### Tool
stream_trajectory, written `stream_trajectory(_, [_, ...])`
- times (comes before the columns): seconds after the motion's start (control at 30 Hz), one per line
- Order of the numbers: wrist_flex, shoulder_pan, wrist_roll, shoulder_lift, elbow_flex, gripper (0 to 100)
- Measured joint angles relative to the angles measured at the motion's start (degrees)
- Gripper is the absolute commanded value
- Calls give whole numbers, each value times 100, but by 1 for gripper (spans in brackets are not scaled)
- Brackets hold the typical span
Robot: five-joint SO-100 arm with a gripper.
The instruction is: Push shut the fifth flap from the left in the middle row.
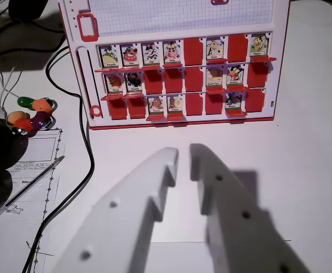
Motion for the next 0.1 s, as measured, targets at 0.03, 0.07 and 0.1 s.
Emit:
stream_trajectory(0.03, [0, 0, 18, 9, 18, 2])
stream_trajectory(0.07, [0, 0, 35, 18, 26, 2])
stream_trajectory(0.1, [0, 0, 44, 35, 26, 2])
